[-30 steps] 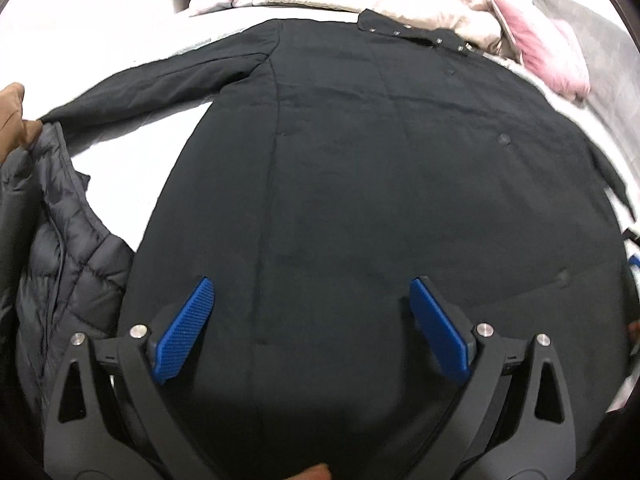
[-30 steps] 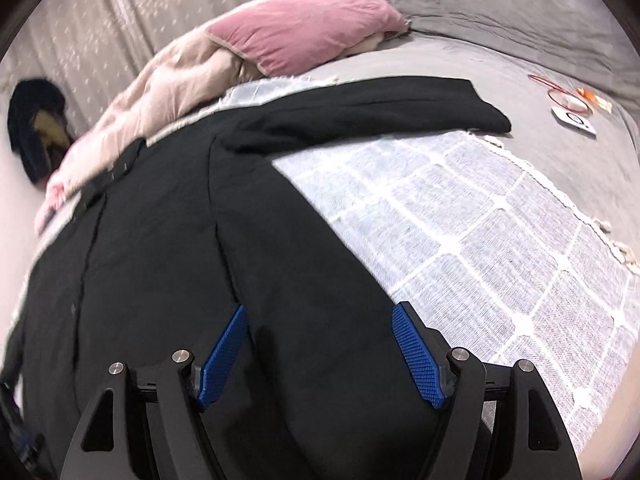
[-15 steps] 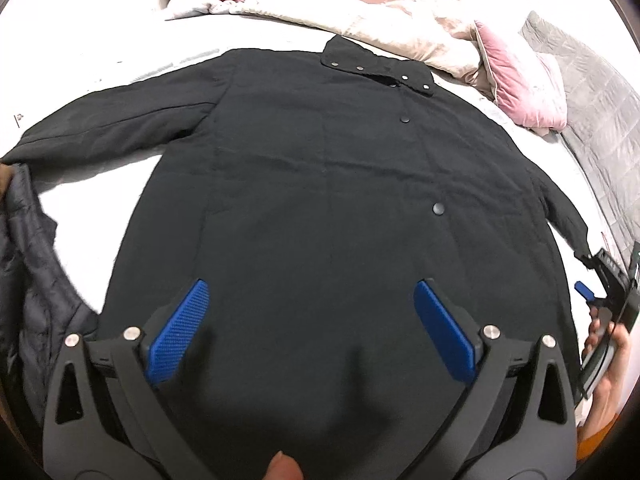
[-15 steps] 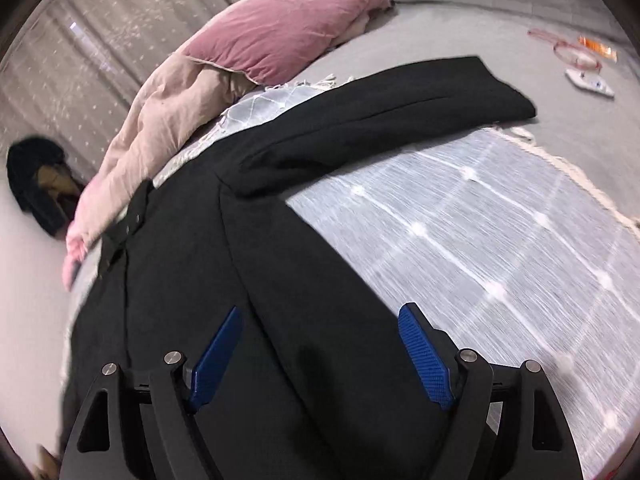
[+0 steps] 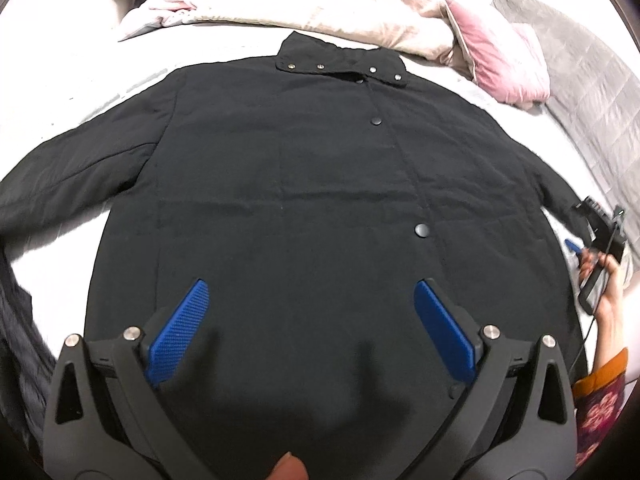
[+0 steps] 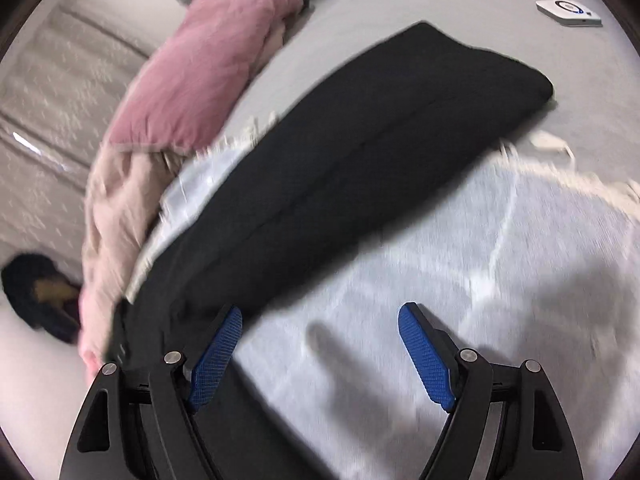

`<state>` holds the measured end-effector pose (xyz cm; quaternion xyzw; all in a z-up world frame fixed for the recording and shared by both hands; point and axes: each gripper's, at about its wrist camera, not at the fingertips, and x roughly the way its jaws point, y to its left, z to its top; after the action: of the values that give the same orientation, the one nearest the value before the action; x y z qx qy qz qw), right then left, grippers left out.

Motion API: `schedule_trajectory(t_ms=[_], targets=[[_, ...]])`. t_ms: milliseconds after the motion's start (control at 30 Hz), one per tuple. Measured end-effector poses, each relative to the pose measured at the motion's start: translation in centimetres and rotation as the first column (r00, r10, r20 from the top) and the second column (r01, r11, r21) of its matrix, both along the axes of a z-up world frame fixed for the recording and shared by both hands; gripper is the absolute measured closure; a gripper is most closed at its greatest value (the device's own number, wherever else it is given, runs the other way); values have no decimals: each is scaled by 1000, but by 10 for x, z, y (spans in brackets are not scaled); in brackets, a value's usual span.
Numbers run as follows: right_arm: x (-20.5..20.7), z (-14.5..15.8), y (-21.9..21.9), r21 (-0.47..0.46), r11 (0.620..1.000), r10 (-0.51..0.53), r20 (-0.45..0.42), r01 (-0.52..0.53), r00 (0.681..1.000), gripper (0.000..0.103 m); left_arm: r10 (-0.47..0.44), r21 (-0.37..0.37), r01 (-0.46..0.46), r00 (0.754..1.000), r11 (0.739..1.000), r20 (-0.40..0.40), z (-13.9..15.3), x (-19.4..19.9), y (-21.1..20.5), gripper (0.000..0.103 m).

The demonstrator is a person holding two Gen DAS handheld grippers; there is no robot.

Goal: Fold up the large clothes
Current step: 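Grasp the coat sleeve with the right tool and fold it across the body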

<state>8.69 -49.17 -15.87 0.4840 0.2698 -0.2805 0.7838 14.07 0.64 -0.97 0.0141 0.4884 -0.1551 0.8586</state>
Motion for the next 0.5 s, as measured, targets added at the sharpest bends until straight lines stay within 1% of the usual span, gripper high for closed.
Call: schedule_trajectory(t_ms=[167, 200, 267, 333, 367, 433, 467, 500], targets=[[12, -2, -16, -53, 998, -42, 35, 44, 998, 22, 3, 5, -3, 999, 1000, -43, -16, 9, -3, 1], [14, -1, -15, -71, 996, -54, 30, 56, 998, 23, -1, 7, 1, 999, 1000, -48, -18, 9, -4, 1], [22, 0, -11, -103, 992, -72, 17, 73, 997, 30, -19, 18, 20, 998, 1000, -57, -22, 11, -7, 1], [30, 1, -8, -111, 992, -58, 38, 62, 998, 54, -36, 25, 37, 998, 999, -60, -24, 11, -9, 1], [32, 1, -7, -114, 992, -46, 48, 51, 998, 58, -40, 25, 42, 997, 999, -58, -24, 11, -10, 1], [36, 3, -2, -142, 989, -29, 56, 37, 998, 75, -51, 21, 52, 997, 998, -55, -24, 12, -11, 1], [38, 6, 1, -170, 985, -24, 54, 33, 998, 80, -56, 21, 57, 997, 998, -52, -23, 12, -12, 1], [36, 9, 3, -186, 982, -18, 56, 28, 998, 88, -61, 21, 62, 997, 998, -48, -23, 12, -13, 1]])
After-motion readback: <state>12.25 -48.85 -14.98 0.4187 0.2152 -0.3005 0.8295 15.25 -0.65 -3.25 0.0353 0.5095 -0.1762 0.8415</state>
